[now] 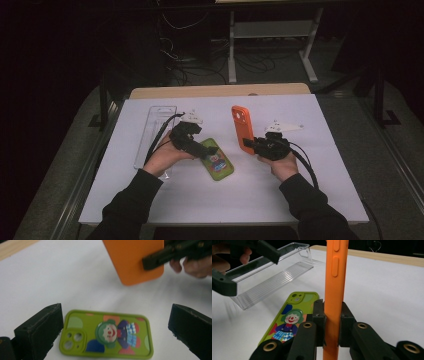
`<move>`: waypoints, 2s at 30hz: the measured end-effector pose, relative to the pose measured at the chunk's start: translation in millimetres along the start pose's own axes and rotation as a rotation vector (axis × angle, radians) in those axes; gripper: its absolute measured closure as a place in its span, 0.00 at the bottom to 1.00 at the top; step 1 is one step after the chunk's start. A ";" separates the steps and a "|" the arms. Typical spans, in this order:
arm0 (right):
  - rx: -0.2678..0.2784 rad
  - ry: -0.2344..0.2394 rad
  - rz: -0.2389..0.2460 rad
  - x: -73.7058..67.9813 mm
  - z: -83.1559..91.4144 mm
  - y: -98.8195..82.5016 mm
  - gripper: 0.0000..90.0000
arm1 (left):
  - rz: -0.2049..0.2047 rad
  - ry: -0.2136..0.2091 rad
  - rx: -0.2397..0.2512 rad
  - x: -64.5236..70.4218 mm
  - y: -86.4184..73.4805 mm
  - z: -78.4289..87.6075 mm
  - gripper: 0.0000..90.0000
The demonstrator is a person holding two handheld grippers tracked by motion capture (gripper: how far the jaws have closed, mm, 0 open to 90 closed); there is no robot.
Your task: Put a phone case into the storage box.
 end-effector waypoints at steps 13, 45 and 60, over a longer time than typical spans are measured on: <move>0.006 0.038 0.042 -29.0 -13.7 0.5 0.87 | 0.048 0.000 0.107 -2.4 26.8 -6.8 0.00; 0.013 0.080 0.032 -46.2 -18.6 0.6 0.87 | 0.094 -0.033 0.197 1.2 46.7 -32.3 0.00; -0.010 0.063 0.059 -44.3 -22.6 -3.6 0.87 | 0.108 -0.026 0.213 -0.1 46.8 -31.5 0.13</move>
Point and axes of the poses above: each handheld gripper's, and its own axes: z roughly backward along the jaws, y roughly out of its top, x roughly to its right, the point moved 6 cm from there along -z, roughly forward along the jaws, and after that the axes turned 6 degrees about -z, right-handed, at the moved point
